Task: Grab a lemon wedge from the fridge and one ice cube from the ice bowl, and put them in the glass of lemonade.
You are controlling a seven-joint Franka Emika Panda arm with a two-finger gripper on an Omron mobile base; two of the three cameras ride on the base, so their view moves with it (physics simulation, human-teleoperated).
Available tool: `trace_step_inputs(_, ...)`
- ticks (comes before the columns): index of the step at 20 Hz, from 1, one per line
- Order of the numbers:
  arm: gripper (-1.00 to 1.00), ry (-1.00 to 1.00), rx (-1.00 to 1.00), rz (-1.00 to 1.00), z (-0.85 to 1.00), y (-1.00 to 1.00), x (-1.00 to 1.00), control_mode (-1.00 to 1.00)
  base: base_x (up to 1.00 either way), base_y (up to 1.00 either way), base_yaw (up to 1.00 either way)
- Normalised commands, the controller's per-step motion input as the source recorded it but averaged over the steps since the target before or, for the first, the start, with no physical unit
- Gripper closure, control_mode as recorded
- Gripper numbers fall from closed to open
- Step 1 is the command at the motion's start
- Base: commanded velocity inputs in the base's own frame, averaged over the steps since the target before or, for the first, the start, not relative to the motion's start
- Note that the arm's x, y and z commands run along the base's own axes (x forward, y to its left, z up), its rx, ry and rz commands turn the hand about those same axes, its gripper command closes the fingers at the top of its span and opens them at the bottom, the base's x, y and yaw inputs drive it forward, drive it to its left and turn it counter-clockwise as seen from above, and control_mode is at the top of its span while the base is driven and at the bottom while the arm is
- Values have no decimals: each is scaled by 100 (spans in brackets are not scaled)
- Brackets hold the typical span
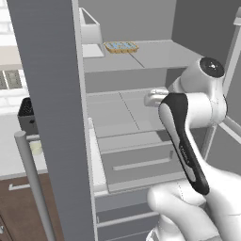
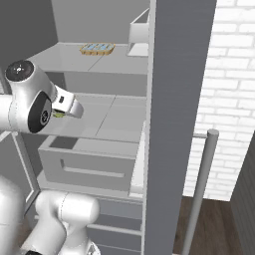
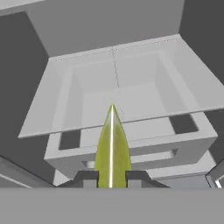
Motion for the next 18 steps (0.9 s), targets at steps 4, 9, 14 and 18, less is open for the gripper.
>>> trace_step_inputs(4, 100, 17, -9, 0, -26, -10, -73, -100, 0, 0, 0)
trace_step_inputs(9, 100, 6, -5, 0, 9, -8, -68, -100, 0, 0, 0)
trace_step_inputs(14, 100, 0, 0, 0, 4, 0, -13, -100, 0, 0, 0)
trace_step_inputs(18, 100, 0, 0, 0, 0, 0, 0, -100, 0, 0, 0)
